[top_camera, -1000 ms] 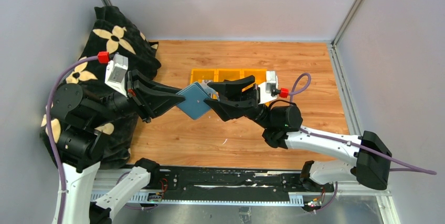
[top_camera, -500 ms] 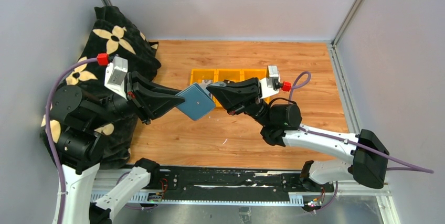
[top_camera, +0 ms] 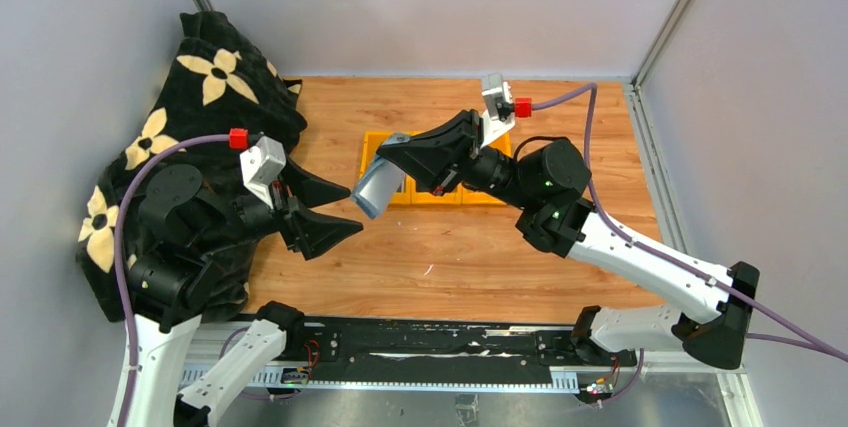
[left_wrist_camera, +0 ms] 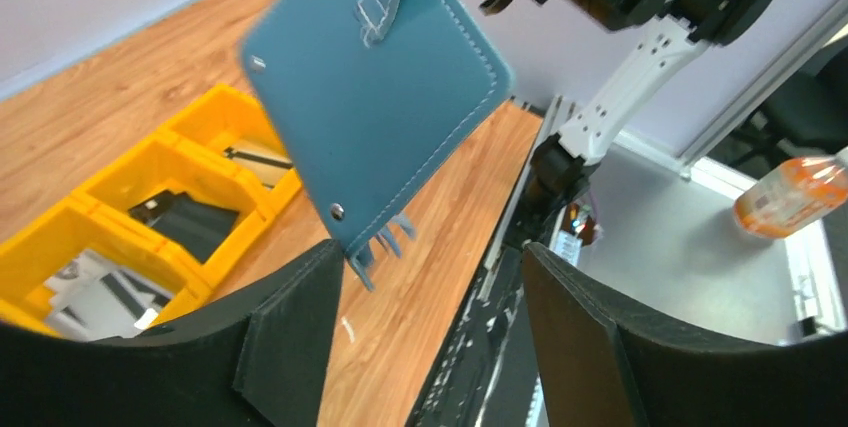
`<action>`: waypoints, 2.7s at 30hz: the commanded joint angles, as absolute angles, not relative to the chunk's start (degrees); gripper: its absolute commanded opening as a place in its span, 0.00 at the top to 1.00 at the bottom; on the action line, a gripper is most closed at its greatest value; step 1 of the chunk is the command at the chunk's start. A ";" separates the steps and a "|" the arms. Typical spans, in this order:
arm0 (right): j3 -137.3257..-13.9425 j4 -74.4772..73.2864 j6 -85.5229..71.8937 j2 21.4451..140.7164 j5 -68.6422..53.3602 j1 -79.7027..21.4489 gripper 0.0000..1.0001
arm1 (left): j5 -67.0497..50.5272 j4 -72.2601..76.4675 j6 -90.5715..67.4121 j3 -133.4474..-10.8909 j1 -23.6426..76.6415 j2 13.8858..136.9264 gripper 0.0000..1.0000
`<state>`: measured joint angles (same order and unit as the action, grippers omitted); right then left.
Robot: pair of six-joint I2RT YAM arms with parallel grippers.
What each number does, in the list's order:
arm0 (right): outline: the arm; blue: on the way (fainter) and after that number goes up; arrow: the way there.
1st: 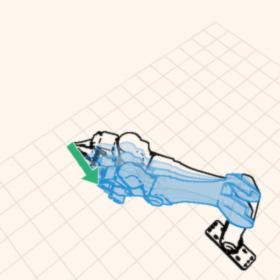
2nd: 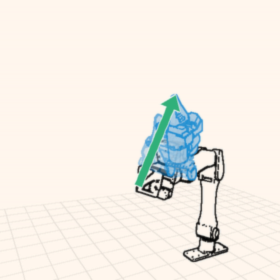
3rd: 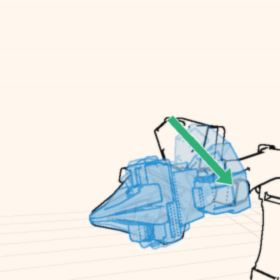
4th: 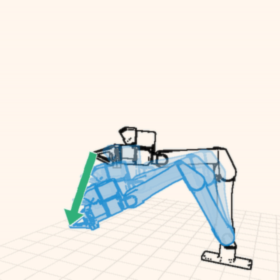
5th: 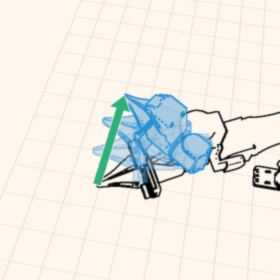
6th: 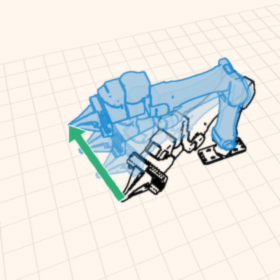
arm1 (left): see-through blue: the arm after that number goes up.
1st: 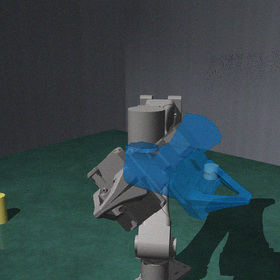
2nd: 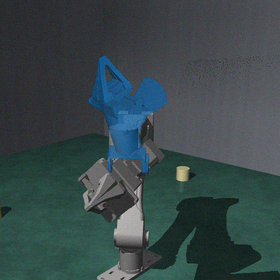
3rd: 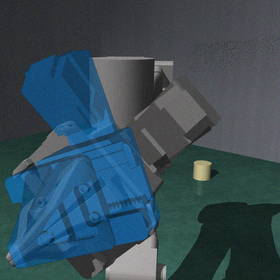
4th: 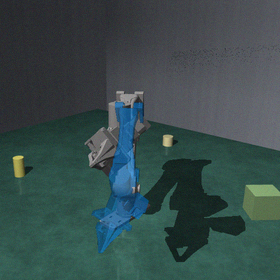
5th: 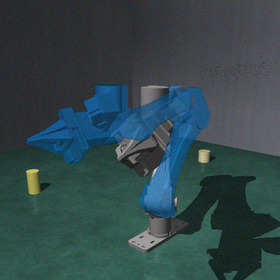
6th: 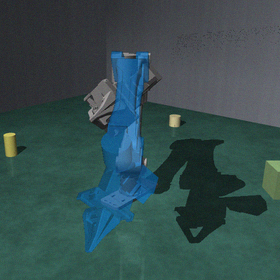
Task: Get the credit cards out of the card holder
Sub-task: Open the card holder at the center of the board.
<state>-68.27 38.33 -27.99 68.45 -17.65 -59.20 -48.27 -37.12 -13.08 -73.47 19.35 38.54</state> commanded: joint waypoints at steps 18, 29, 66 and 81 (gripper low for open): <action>-75.82 25.18 -25.41 71.88 -27.95 -61.69 1.00 | -40.41 -41.06 -0.44 -71.90 19.42 38.20 0.74; -68.21 28.57 -24.68 67.36 -27.14 -59.93 0.50 | -42.08 -37.35 -4.28 -74.30 19.41 38.85 1.00; -45.80 58.01 -39.23 64.83 -33.06 -49.89 0.38 | -53.88 -29.98 -27.97 -79.77 19.42 45.97 1.00; -53.05 67.60 -46.44 72.09 -33.03 -49.91 0.36 | -54.31 -31.22 -26.62 -77.80 19.42 46.04 1.00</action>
